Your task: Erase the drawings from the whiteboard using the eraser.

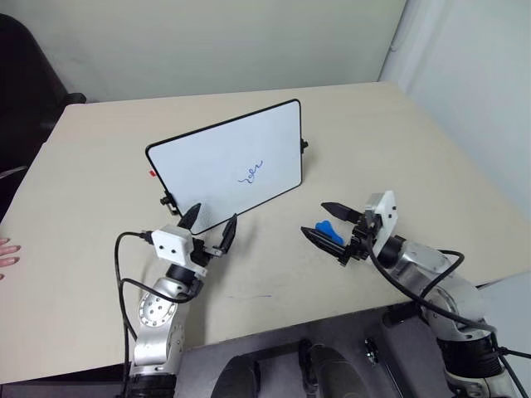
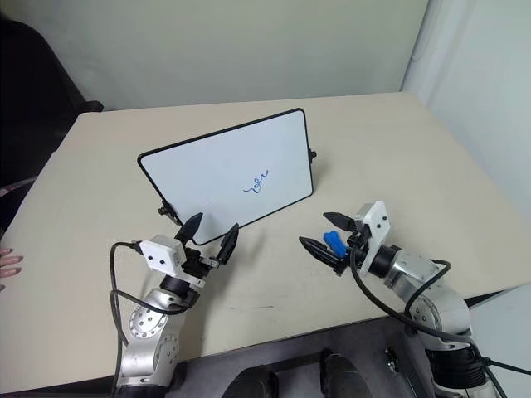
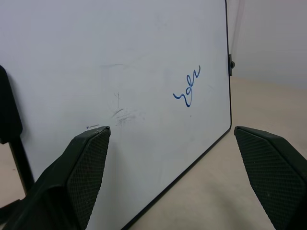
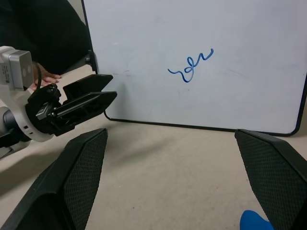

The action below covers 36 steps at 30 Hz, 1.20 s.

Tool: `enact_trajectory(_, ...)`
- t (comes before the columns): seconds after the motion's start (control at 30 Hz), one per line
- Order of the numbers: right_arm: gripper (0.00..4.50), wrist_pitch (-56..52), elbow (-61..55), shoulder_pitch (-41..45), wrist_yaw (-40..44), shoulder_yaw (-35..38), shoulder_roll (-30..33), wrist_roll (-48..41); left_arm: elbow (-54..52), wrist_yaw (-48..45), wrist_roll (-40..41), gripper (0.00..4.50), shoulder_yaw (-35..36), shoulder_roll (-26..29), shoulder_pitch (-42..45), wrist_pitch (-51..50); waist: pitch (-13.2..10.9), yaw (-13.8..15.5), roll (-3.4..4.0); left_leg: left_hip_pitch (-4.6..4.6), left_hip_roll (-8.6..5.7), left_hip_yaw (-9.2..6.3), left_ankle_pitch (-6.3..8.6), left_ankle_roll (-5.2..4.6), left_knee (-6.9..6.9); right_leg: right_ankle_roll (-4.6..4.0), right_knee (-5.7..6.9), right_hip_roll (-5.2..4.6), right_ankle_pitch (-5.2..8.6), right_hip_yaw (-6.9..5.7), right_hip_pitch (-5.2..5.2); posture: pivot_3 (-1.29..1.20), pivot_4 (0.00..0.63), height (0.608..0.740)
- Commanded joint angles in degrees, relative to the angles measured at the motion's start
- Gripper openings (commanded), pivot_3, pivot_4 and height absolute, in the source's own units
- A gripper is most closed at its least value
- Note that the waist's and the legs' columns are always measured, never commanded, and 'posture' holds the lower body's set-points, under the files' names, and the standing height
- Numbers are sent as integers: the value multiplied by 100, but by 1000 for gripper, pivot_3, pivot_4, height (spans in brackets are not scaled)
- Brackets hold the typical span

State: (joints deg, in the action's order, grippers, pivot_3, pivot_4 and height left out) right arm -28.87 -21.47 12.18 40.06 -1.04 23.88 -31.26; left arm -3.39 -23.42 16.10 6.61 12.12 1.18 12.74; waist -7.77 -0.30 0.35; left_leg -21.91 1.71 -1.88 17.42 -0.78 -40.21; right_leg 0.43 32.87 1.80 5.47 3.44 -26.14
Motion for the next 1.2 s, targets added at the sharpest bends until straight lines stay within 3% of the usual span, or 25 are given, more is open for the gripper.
enact_trajectory(0.03, 4489, 74, -236, -8, -46, 91, 69, 4, 23, -30, 52, 4500, 126, 58, 86, 98, 0, 0, 0, 0, 0, 0, 0, 0, 0, 0, 0, 0, 0, 0, 0, 0, 150, 740)
enact_trajectory(0.33, 4489, -143, -265, 27, -133, 109, 164, -61, 25, -37, 86, 4500, 144, 36, 34, 119, 0, 0, 0, 0, 0, 0, 0, 0, 0, 0, 0, 0, 0, 0, 0, 0, 150, 740)
enact_trajectory(0.63, 4489, -1447, -728, 197, -210, 35, 1309, 46, -7, -93, 193, 4500, 95, -17, -31, 64, 0, 1, 0, -2, -1, 2, 0, 0, 1, 2, -2, 0, 1, 0, 1, 0, 150, 740)
enact_trajectory(0.73, 4489, -1914, -306, 407, -388, -190, 1604, 375, 64, -67, 130, 4500, 51, -81, 2, 107, 0, 0, -1, 0, -2, 2, 0, 1, -1, 2, -3, 0, 1, 0, 4, 0, 150, 740)
enact_trajectory(0.93, 4489, -3229, 172, 1214, -497, -83, 1380, -37, 49, -22, 82, 4500, 100, -79, 5, 133, 0, -20, 0, 0, -1, 4, 0, 1, 3, 2, -1, 3, 1, 0, -3, 0, 150, 740)
enact_trajectory(1.2, 4489, -4091, 681, 2037, -619, -599, 1313, 221, 9, 11, 74, 4500, 102, -85, -38, 131, 0, 2, 0, -1, 0, 7, 0, 0, 4, 8, -2, 4, 4, -1, -6, 0, 150, 740)
